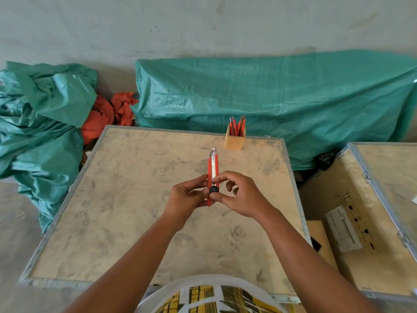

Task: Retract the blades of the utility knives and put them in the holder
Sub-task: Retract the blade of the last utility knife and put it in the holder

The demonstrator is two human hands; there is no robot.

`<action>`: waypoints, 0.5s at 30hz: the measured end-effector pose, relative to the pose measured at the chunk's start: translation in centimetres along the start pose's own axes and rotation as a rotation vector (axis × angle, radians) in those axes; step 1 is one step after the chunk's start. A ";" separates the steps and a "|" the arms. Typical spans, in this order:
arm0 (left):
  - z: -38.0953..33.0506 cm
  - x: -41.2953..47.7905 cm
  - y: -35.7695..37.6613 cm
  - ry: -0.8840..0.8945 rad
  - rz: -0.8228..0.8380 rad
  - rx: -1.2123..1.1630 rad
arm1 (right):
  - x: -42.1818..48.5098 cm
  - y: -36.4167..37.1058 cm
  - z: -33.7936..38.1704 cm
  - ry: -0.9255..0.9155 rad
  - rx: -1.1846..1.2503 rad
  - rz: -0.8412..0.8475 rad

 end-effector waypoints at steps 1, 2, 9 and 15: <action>0.1 0.1 0.0 0.000 -0.006 0.000 | 0.1 -0.2 -0.2 -0.010 0.016 0.011; 0.0 0.2 0.1 0.002 -0.006 0.004 | 0.2 -0.3 -0.4 -0.022 0.019 0.011; 0.1 1.7 1.3 0.007 0.013 0.046 | 1.1 -1.0 -1.2 0.000 0.022 -0.113; 0.5 5.1 2.8 -0.017 0.041 0.089 | 4.2 -3.3 -3.2 0.100 0.191 -0.098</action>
Point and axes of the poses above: each hand's wrist, its own x-axis towards the middle knuckle, its own y-axis out of the palm, z = x × y, the point moved 5 cm from there along x, towards the middle knuckle, and after that the axes turned 10 degrees about y, right-handed, at the moved point
